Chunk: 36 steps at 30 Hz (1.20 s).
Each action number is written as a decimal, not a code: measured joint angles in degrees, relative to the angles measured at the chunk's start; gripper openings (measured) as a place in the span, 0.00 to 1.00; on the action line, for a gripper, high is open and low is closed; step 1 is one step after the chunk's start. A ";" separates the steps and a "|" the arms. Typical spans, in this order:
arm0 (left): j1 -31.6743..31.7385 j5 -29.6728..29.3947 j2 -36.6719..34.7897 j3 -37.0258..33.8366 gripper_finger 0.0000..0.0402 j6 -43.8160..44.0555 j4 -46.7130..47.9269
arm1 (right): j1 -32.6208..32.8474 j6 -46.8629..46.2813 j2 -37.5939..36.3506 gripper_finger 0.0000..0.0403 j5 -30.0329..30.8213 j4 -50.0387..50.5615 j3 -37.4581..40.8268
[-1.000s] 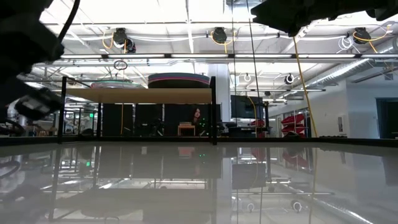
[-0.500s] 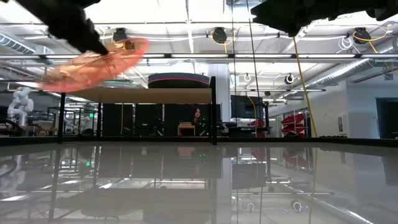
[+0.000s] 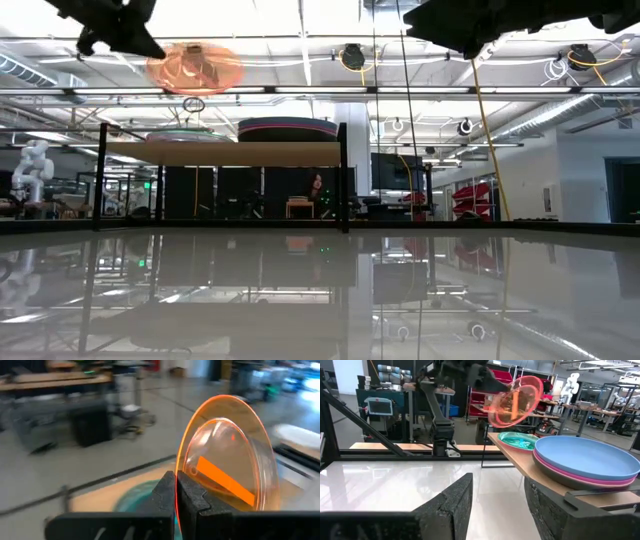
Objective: Place and stack plates onto a shelf
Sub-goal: Put the transparent orange plate on top of the transparent blue plate on the shelf
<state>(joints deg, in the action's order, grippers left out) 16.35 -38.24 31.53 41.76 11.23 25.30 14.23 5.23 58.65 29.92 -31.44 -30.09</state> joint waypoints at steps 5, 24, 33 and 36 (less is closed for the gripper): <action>11.86 5.18 1.91 0.00 0.00 3.04 0.31 | -0.01 0.13 0.00 0.40 -0.01 0.02 0.00; 31.64 23.26 9.88 -0.07 0.04 5.96 5.68 | 0.01 0.20 0.00 0.40 -0.01 0.86 0.00; 35.40 26.71 9.88 -0.07 0.11 1.31 9.43 | 0.00 0.16 0.00 0.40 -0.01 0.87 0.00; 35.45 27.74 9.88 -0.09 0.20 1.09 8.21 | 0.00 0.16 0.00 0.40 -0.01 0.87 0.00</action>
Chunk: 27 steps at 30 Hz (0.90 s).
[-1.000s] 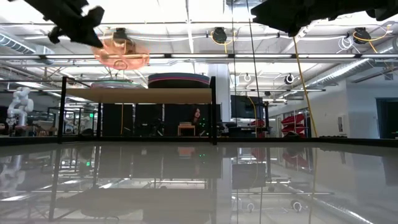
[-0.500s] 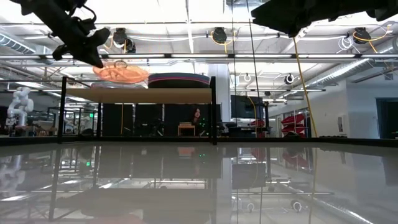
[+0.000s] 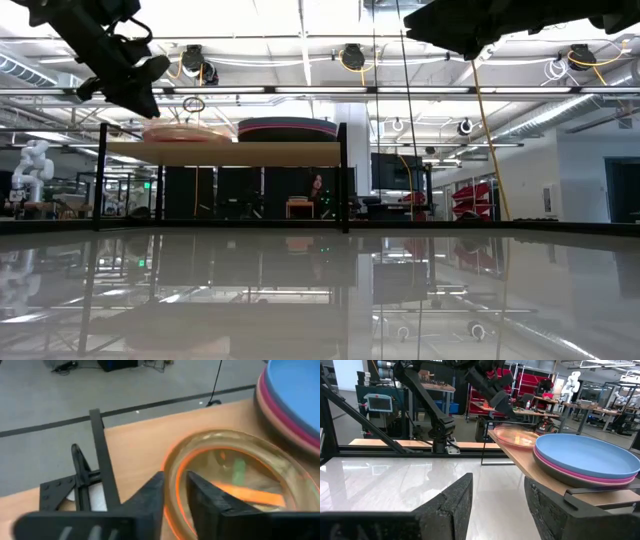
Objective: Place and stack plates onto a shelf
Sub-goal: Put the transparent orange plate on top of the transparent blue plate on the shelf, then return to Home Position
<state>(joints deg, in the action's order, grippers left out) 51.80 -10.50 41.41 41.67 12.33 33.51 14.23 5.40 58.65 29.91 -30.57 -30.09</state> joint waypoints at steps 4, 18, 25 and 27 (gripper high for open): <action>-0.01 -0.01 0.00 0.00 0.33 0.23 -2.61 | 0.01 -0.01 0.00 0.40 0.00 0.00 0.00; -3.44 28.70 -9.53 4.66 0.43 -0.91 -13.93 | 1.35 6.34 -2.26 0.40 -0.02 0.92 0.00; -9.63 31.38 -22.72 3.63 0.24 -3.40 -13.76 | 4.77 10.81 -11.97 0.40 -0.07 9.47 0.00; -10.78 31.30 -25.84 2.67 0.18 -3.22 -13.50 | 5.22 10.73 -15.70 0.40 -0.05 13.00 0.00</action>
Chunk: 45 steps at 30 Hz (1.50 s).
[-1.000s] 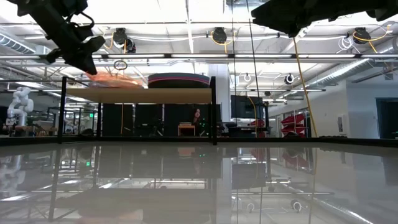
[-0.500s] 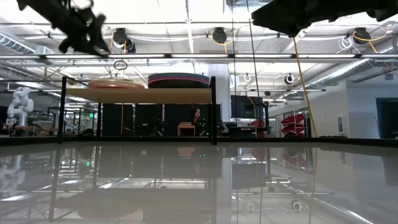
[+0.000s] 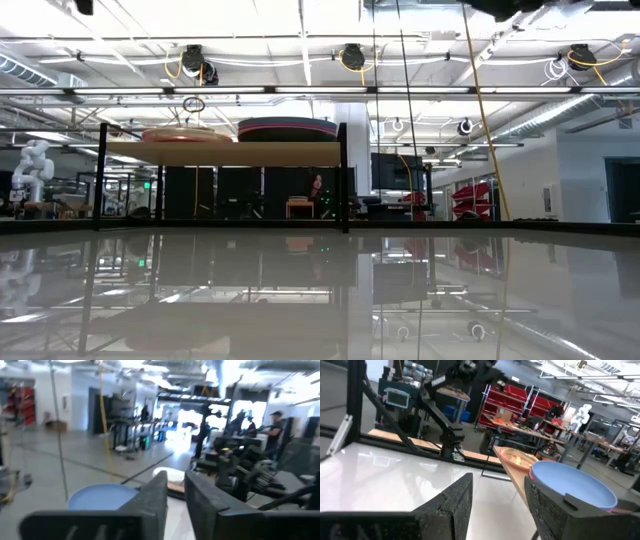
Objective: Place and stack plates onto a shelf
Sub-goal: Return to Home Position
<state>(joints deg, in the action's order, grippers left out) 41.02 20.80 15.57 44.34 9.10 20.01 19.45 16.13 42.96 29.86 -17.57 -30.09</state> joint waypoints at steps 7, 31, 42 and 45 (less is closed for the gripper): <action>-2.11 1.64 -9.16 -8.21 0.02 -0.42 -0.42 | 0.32 -5.55 -9.74 0.40 0.02 10.23 0.00; -11.75 2.64 -14.20 -43.79 0.01 4.68 -28.81 | -3.74 -4.73 -20.83 0.08 -6.05 -13.33 28.83; -22.71 -0.07 -14.18 -43.79 0.01 0.92 -29.41 | -4.94 1.07 -21.18 0.00 -2.75 -10.97 25.52; -24.36 -0.30 -14.18 -43.79 0.01 -0.08 -30.15 | -4.05 2.44 -21.72 0.00 -2.90 -9.03 22.54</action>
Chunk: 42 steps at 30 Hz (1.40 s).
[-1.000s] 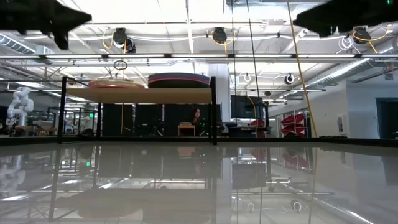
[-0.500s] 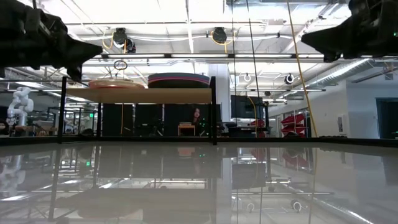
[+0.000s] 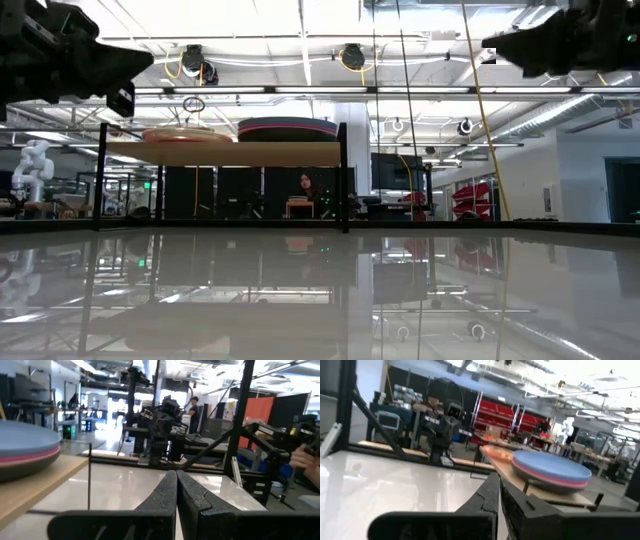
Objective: Place and stack plates onto a shelf
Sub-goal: Return to Home Position
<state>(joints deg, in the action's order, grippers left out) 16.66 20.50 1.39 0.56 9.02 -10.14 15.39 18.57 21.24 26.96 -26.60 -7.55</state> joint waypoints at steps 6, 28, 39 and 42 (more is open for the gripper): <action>-0.41 -0.07 0.00 2.28 0.01 -2.73 3.50 | 2.46 0.61 -4.49 0.00 0.00 9.48 -2.62; -0.41 -0.97 0.00 1.82 0.01 -2.87 7.29 | 3.48 -4.71 -21.14 0.00 -3.28 24.28 0.71; -0.41 -1.05 0.22 0.02 0.01 -3.31 6.67 | 3.30 -5.90 -20.98 0.00 -2.98 19.49 6.41; -0.41 -1.05 0.37 0.02 0.01 -4.17 6.70 | 3.04 -5.90 -21.09 0.00 -2.97 19.03 6.44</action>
<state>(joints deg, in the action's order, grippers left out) 16.25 19.44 1.76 0.58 4.85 -3.44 18.43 12.67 0.14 23.99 -7.57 -1.10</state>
